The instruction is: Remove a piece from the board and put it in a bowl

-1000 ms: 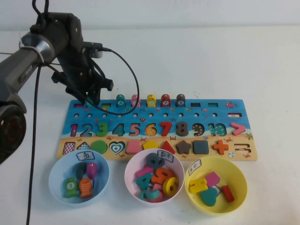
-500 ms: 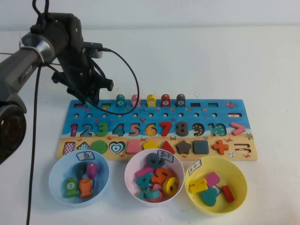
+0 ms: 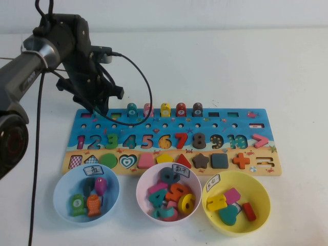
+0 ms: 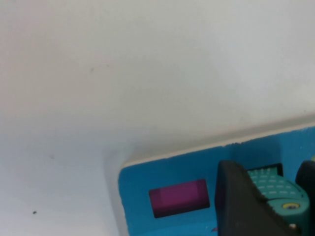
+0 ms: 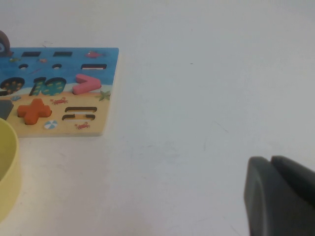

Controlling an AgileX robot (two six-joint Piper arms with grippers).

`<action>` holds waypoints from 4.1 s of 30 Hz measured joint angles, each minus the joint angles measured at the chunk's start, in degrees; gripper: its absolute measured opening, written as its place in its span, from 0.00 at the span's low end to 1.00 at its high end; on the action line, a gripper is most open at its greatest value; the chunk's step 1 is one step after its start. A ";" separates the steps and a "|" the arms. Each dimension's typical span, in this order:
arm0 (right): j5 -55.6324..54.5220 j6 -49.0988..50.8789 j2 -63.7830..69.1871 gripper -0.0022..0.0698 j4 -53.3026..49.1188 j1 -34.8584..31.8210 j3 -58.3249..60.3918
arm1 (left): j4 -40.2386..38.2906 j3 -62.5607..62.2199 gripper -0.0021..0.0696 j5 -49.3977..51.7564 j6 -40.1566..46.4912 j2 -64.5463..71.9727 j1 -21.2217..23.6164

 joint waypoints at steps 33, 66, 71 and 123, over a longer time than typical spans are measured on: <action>0.00 0.00 0.00 0.01 0.00 0.00 0.00 | 0.03 0.00 0.31 0.00 0.57 -0.69 0.00; 0.00 0.00 0.00 0.01 0.00 0.00 0.00 | -1.34 0.00 0.31 -0.11 2.85 -0.69 0.00; 0.00 0.00 0.00 0.01 0.00 0.00 0.00 | -1.34 0.00 0.31 -0.11 2.94 -0.69 0.00; 43.53 -10.02 82.20 0.01 5.04 6.99 -69.87 | -1.37 0.00 0.31 -0.11 3.08 -0.69 0.00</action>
